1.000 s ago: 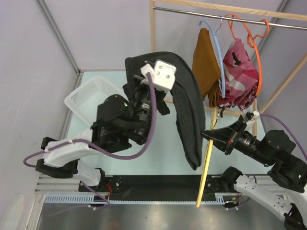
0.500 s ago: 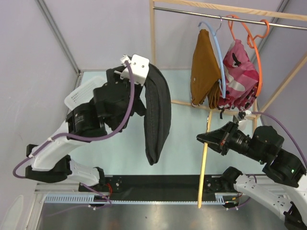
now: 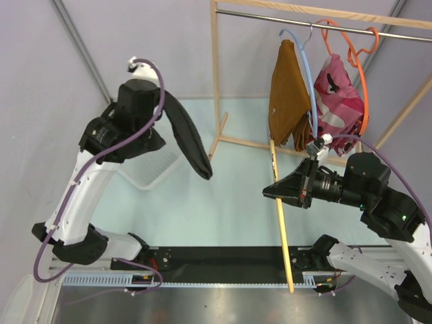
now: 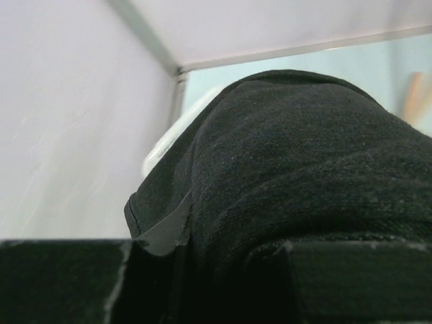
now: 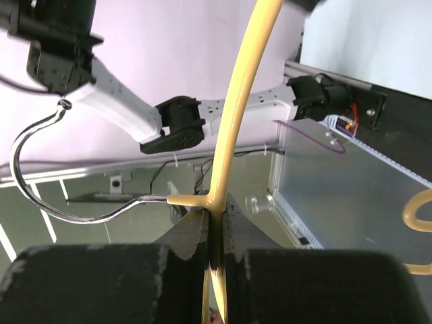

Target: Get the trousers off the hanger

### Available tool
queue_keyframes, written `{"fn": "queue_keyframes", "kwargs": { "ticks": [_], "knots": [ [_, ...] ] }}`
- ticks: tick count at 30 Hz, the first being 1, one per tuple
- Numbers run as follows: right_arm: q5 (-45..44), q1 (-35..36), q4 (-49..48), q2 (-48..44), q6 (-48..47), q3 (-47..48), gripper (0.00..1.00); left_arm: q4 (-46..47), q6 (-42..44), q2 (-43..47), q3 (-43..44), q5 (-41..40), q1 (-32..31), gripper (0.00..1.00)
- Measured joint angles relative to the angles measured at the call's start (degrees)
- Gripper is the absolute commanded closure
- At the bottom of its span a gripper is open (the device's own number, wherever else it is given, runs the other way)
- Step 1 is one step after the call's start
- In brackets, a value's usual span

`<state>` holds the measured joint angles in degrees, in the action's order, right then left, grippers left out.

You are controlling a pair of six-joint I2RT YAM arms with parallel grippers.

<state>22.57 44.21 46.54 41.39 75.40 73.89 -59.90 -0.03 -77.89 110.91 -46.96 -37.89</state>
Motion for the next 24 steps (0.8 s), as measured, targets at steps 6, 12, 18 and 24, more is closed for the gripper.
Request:
{"fn": "queue_keyframes", "kwargs": {
  "ticks": [6, 12, 18, 24],
  "knots": [
    [5.3, 0.0, -4.1, 2.6, -0.2, 0.4, 1.0, -1.4, 0.1, 3.8, -4.0, -0.7, 11.3, 1.0],
    [9.7, -0.3, -6.1, 7.5, -1.6, 2.3, 1.0, -1.6, 1.1, 7.6, -10.3, -3.5, 19.1, 1.0],
    [14.8, -5.3, -6.6, 16.3, -5.6, 7.9, 1.0, 3.7, 4.9, 0.3, -14.7, -7.1, 21.7, 1.0],
    [19.9, -15.2, -6.7, 19.7, -7.4, 7.5, 1.0, 13.0, 7.6, -16.7, -17.0, -8.1, 22.8, 1.0]
  ]
}}
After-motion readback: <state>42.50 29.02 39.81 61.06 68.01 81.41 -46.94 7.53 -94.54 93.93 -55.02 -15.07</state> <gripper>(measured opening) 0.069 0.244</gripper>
